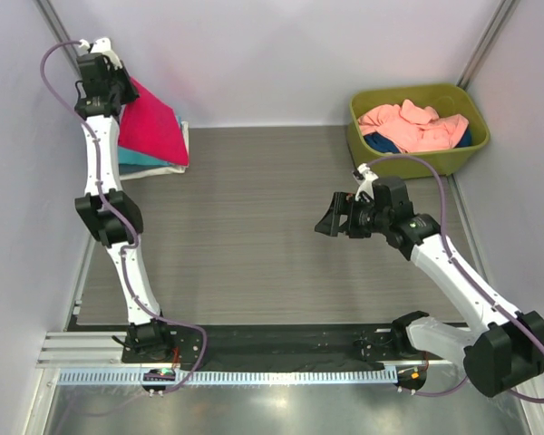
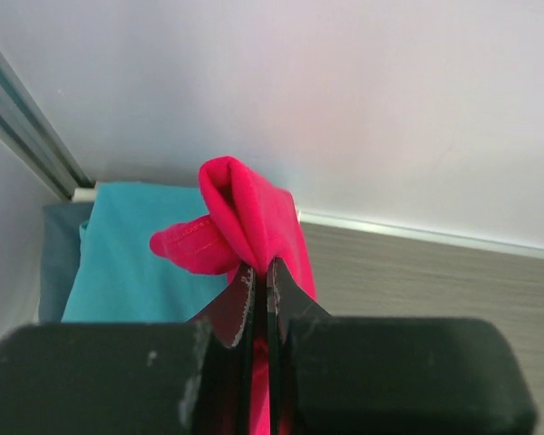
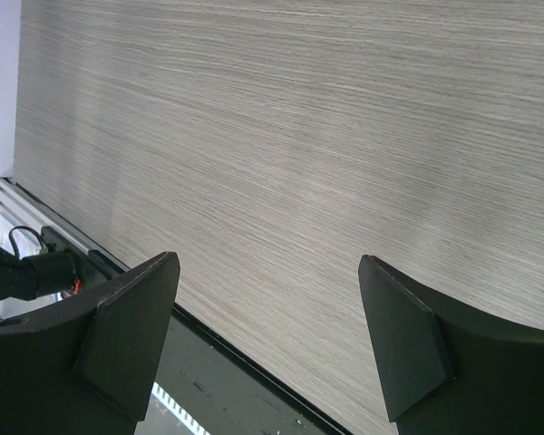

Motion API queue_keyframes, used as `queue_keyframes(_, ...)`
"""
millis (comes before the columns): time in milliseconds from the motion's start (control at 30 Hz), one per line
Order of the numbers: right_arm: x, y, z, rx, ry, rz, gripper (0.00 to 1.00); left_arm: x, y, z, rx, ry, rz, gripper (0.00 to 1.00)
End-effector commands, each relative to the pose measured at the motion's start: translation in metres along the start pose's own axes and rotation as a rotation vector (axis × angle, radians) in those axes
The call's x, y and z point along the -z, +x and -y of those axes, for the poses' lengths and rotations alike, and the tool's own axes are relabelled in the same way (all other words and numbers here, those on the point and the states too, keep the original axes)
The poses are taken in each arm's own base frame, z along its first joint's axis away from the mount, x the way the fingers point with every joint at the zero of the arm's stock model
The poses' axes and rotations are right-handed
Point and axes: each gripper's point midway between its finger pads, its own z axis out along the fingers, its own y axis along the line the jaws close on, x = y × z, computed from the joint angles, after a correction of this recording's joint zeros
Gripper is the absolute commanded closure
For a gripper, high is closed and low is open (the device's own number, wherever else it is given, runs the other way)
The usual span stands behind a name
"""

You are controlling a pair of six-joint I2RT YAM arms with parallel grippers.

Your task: Fold and stack the t-shirts

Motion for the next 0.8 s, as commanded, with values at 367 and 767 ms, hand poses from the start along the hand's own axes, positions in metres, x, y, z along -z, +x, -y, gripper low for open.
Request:
queue_keyframes(367, -0.033, 0.001, 0.015, -0.024, 0.044, -0.081, 0.14, -0.046, -0.041, -0.114, 0.076, -0.007, 0.325, 0.97)
queue_keyframes(767, -0.042, 0.000, 0.016, -0.033, 0.033, -0.092, 0.14, -0.034, -0.015, -0.171, 0.204, -0.300, 0.251, 0.00)
